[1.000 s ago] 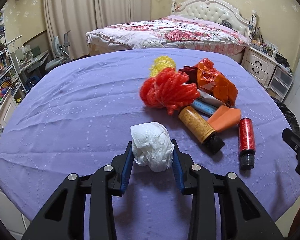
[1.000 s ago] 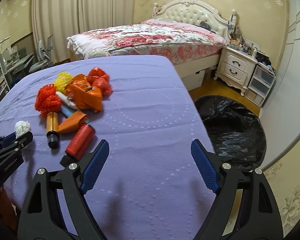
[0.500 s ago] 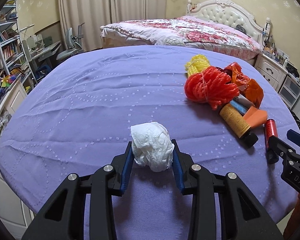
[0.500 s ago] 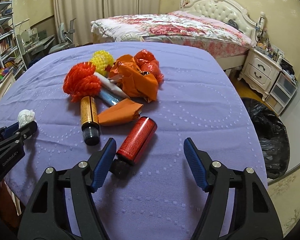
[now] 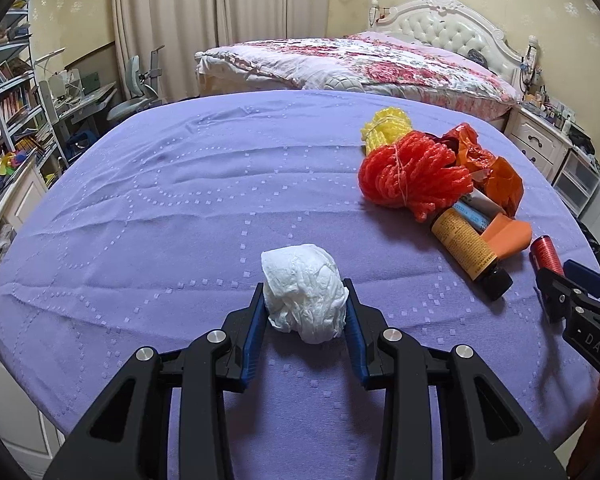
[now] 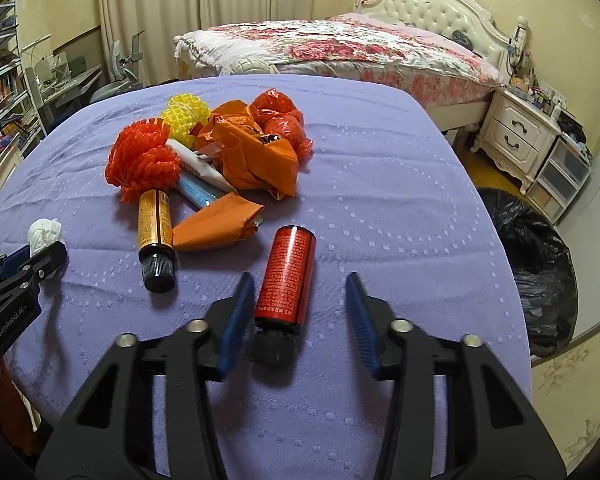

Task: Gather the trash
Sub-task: 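Grasp the red cylindrical can with the right tool while the left tool holds the tissue, then carry both items over the black trash bin and open both tools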

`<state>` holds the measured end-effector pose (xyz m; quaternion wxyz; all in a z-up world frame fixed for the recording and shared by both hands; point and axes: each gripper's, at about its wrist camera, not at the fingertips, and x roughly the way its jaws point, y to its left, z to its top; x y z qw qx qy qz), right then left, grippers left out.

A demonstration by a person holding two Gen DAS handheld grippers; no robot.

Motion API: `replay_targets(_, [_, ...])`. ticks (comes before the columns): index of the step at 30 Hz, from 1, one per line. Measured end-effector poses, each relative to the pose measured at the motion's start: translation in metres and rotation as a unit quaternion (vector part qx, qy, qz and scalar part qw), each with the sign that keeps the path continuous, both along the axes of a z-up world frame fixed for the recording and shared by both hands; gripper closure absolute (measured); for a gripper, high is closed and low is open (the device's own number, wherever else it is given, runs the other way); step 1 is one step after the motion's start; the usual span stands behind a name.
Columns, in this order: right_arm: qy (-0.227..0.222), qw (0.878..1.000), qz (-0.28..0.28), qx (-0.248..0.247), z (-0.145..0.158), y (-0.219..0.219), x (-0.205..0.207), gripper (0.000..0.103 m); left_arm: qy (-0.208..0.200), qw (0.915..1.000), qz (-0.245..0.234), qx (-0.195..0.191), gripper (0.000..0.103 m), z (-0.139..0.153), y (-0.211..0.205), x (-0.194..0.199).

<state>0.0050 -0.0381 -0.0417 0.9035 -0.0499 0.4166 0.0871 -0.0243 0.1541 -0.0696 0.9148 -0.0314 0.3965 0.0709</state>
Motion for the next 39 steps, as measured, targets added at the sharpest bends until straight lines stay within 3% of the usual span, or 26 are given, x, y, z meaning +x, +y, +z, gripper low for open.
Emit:
replay_targets(3, [0.010, 1.000, 0.006, 0.014, -0.003, -0.003, 0.001, 0.080, -0.003, 1.0000, -0.005, -0.002, 0.066, 0.001, -0.004, 0.000])
replay_targets(10, [-0.003, 1.000, -0.006, 0.021, 0.003, -0.020, -0.006, 0.080, -0.019, 0.9995, -0.027, -0.001, 0.066, 0.010, -0.025, 0.001])
replay_targets(17, [-0.029, 0.998, -0.046, 0.026, 0.019, -0.064, -0.007, 0.080, -0.045, 0.9965, -0.071, -0.006, 0.066, 0.029, -0.065, 0.007])
replay_targets(28, [-0.068, 0.988, -0.141, 0.002, 0.034, -0.162, 0.006, 0.080, -0.086, 0.9804, -0.177, -0.009, 0.066, 0.053, -0.172, 0.043])
replay_targets(39, [-0.063, 0.976, -0.209, 0.012, 0.017, -0.233, 0.038, 0.080, -0.068, 0.9689, -0.237, -0.016, 0.066, 0.035, -0.262, 0.099])
